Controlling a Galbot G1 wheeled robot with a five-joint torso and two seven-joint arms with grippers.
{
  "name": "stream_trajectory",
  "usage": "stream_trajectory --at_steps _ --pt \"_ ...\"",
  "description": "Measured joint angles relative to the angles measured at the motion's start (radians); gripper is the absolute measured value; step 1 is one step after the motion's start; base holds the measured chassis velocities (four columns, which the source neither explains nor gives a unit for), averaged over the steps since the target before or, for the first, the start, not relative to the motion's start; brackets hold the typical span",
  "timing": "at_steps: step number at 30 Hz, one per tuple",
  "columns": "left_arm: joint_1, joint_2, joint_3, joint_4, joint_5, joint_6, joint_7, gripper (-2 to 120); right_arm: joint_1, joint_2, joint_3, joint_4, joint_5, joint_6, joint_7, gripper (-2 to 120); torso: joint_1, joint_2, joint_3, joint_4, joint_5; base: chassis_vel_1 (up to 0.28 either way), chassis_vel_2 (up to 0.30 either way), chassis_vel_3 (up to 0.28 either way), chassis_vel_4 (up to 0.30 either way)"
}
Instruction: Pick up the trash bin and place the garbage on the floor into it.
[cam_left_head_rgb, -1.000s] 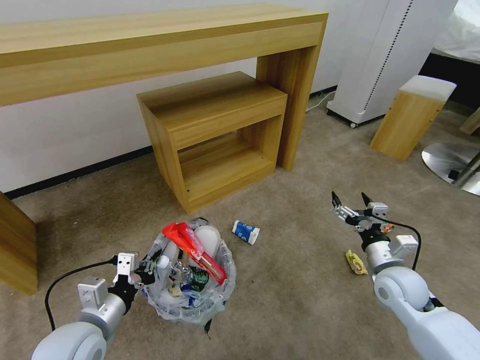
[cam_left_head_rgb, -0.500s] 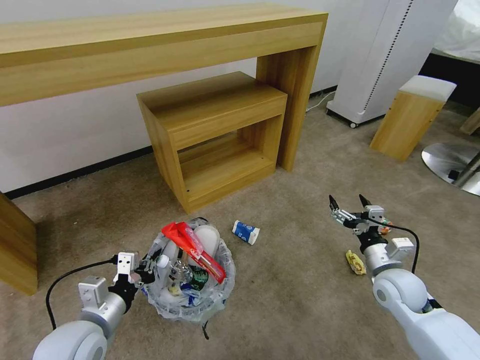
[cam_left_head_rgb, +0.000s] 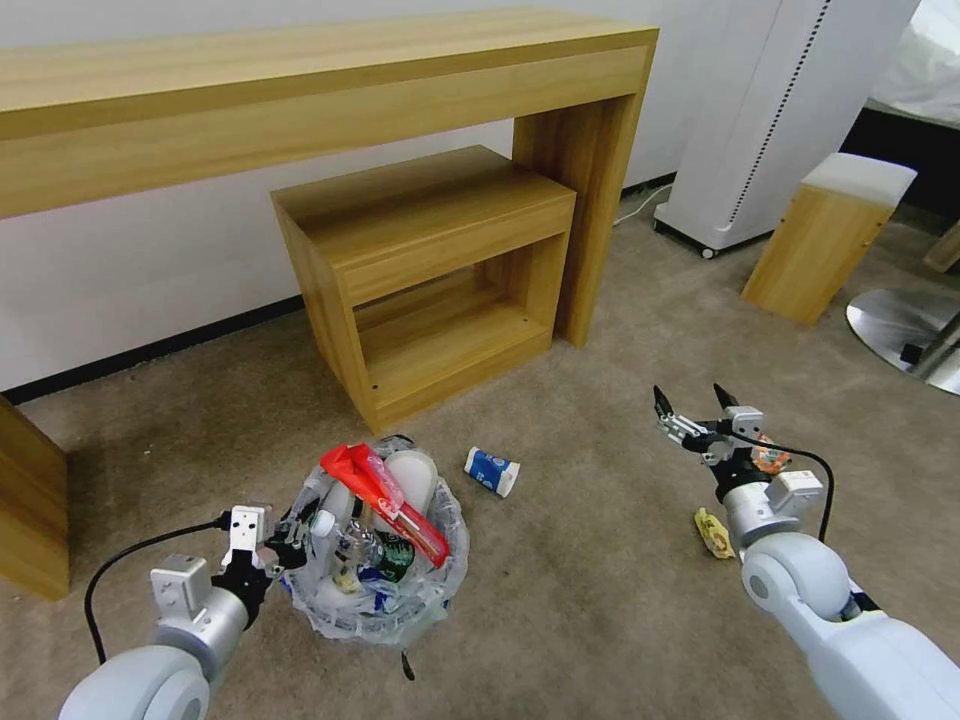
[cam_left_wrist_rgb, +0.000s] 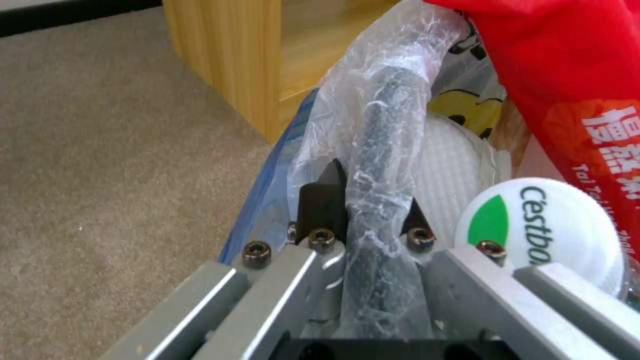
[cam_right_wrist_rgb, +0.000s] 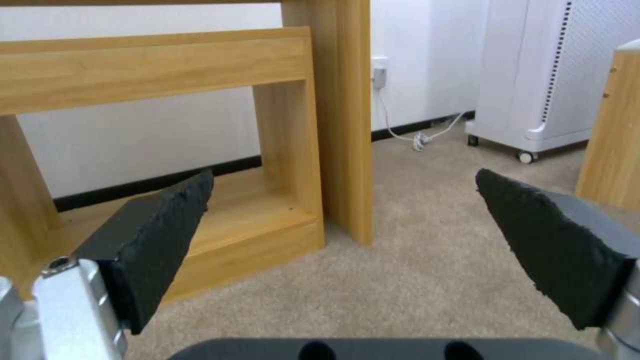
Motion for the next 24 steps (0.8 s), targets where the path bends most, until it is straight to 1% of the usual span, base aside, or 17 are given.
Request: stream_trajectory --at_steps 3,9,11,13,24 --pt "-0.001 -0.001 -0.002 0.001 0.0 0.0 0.0 3 0.0 -0.001 0.0 0.001 0.0 0.001 0.0 100 0.0 0.0 0.0 0.0 0.0 0.0 0.0 0.0 0.0" --pt "-0.024 0.001 -0.031 0.045 -0.009 -0.005 -0.004 3 0.009 -0.005 -0.003 0.005 0.003 0.004 0.0 100 0.0 0.0 0.0 -0.0002 0.0 0.0 0.0 0.0 0.0" --pt "-0.026 0.002 -0.033 0.049 -0.01 -0.005 -0.004 3 0.012 -0.004 -0.006 0.005 0.002 0.004 0.0 100 0.0 0.0 0.0 -0.0002 -0.0001 0.0 0.0 0.0 0.0" --pt "-0.037 0.004 -0.046 0.065 -0.017 -0.007 -0.006 3 0.025 0.0 -0.021 -0.001 0.001 0.003 -0.001 100 0.0 0.0 0.0 0.0 -0.0001 0.0 0.0 0.0 0.0" --pt "-0.047 0.02 -0.077 0.085 -0.042 -0.008 -0.011 3 0.088 0.014 -0.074 -0.034 -0.002 -0.001 -0.002 100 0.0 0.0 0.0 0.0 -0.0002 0.0 0.0 0.0 0.0"
